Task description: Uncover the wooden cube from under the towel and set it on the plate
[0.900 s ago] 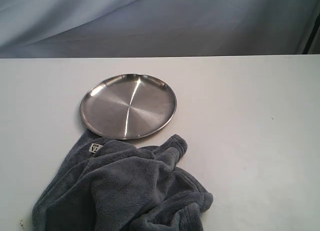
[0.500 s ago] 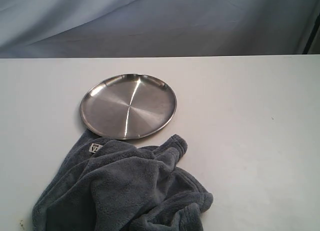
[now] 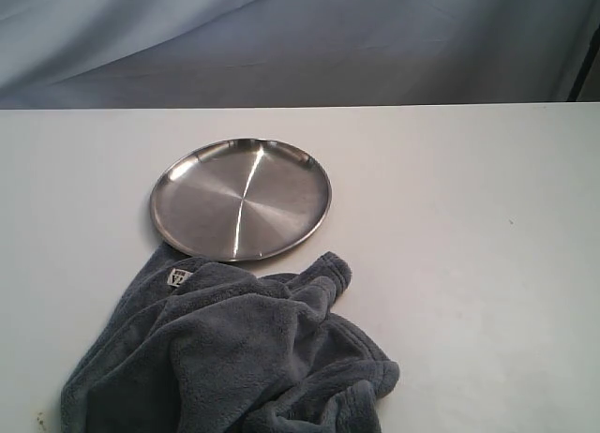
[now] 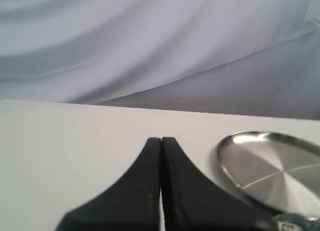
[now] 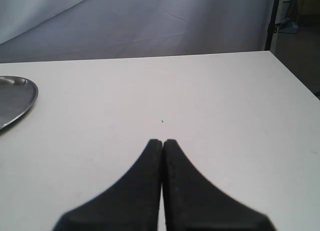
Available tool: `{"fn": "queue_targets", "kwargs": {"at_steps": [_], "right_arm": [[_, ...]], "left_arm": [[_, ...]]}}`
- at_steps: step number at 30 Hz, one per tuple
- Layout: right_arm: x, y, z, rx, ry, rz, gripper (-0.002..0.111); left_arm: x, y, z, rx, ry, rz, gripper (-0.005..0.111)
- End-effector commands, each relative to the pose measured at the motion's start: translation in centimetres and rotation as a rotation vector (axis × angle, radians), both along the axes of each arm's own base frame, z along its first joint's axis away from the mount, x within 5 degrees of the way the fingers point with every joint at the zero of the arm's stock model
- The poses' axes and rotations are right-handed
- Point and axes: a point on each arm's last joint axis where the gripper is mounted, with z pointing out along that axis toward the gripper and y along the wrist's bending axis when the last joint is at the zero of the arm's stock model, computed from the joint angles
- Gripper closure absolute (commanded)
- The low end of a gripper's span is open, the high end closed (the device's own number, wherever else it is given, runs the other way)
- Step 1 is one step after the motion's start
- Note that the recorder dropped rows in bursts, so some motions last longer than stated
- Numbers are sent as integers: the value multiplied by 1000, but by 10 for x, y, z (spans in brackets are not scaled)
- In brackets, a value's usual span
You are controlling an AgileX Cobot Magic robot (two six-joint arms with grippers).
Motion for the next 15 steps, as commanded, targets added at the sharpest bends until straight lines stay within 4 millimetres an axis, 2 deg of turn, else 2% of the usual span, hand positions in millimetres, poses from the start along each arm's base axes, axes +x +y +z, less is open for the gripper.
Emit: {"fn": "queue_targets", "kwargs": {"at_steps": [1,6,8,9,11,15], "right_arm": [[0,0,-2,9,6,5,105],[0,0,-2,9,6,5,105],[0,0,-2,9,6,5,105],[0,0,-2,9,6,5,105],[0,0,-2,9,6,5,105],[0,0,-2,9,6,5,105]], "left_arm": [[0,1,9,-210,-122,15,107],[-2,8,23,-432,-295,50,107],[-3,8,25,-538,-310,46,107],[-4,7,34,-545,-310,29,107],[-8,0,49,-519,-252,-20,107],[-19,-8,85,-281,-99,-76,107]]}}
